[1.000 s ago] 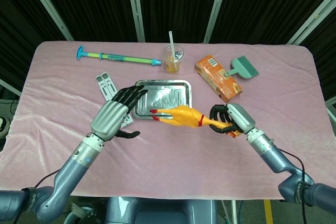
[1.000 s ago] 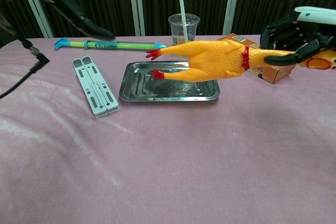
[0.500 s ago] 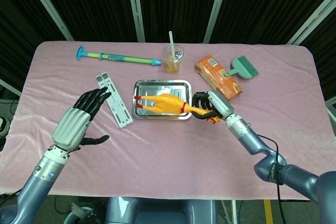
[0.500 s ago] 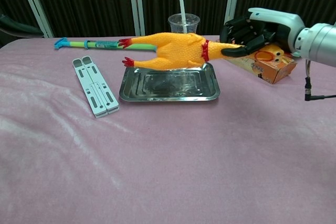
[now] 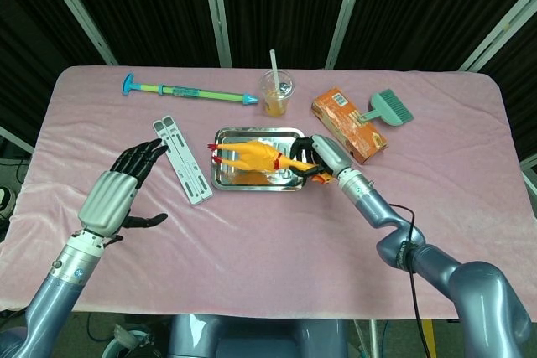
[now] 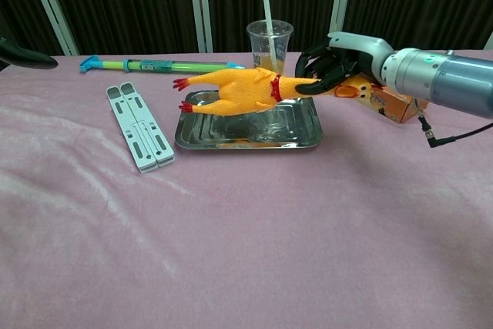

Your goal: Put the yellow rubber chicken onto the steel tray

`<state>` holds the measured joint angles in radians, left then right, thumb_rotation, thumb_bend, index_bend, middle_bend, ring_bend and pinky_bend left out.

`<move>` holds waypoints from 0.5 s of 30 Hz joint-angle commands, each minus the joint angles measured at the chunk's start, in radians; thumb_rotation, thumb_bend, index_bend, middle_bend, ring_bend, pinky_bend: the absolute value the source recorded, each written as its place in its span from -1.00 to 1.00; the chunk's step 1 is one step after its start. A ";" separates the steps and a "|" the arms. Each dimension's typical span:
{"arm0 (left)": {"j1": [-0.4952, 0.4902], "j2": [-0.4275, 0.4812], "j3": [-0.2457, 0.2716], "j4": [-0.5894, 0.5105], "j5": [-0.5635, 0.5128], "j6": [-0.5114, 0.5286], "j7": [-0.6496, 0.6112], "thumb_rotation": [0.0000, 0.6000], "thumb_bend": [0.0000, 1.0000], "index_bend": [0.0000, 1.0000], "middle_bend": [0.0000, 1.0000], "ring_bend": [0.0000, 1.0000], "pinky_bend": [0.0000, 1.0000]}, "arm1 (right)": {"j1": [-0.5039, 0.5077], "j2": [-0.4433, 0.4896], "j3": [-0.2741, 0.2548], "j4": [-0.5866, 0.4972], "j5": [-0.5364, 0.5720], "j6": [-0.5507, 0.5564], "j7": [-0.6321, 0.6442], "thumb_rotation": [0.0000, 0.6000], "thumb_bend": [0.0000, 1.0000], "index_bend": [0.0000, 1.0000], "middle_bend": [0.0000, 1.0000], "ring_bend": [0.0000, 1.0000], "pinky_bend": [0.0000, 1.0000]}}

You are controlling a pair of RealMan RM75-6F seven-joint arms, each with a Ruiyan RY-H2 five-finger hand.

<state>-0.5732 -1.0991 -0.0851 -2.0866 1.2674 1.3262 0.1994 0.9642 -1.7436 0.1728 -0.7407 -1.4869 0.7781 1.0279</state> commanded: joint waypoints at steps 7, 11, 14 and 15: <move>0.010 -0.010 -0.020 0.017 -0.038 -0.031 -0.004 1.00 -1.00 -1.00 -1.00 -1.00 -0.84 | 0.060 -0.101 -0.007 0.167 0.008 -0.072 0.082 1.00 0.10 0.77 0.47 0.44 0.58; 0.015 -0.012 -0.027 0.023 -0.049 -0.041 -0.007 0.99 -1.00 -1.00 -1.00 -1.00 -0.85 | 0.063 -0.118 -0.019 0.203 0.000 -0.076 0.106 1.00 0.10 0.51 0.40 0.20 0.29; 0.017 -0.016 -0.032 0.027 -0.052 -0.047 -0.008 0.99 -1.00 -1.00 -1.00 -1.00 -0.84 | 0.063 -0.125 -0.035 0.225 -0.011 -0.074 0.112 1.00 0.10 0.05 0.09 -0.12 -0.04; 0.017 -0.016 -0.033 0.029 -0.052 -0.050 -0.008 0.99 -1.00 -1.00 -1.00 -1.00 -0.84 | 0.062 -0.126 -0.039 0.232 -0.014 -0.073 0.115 1.00 0.05 -0.14 -0.05 -0.25 -0.16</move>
<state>-0.5565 -1.1147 -0.1174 -2.0589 1.2158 1.2781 0.1913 1.0267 -1.8662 0.1396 -0.5161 -1.4958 0.7042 1.1388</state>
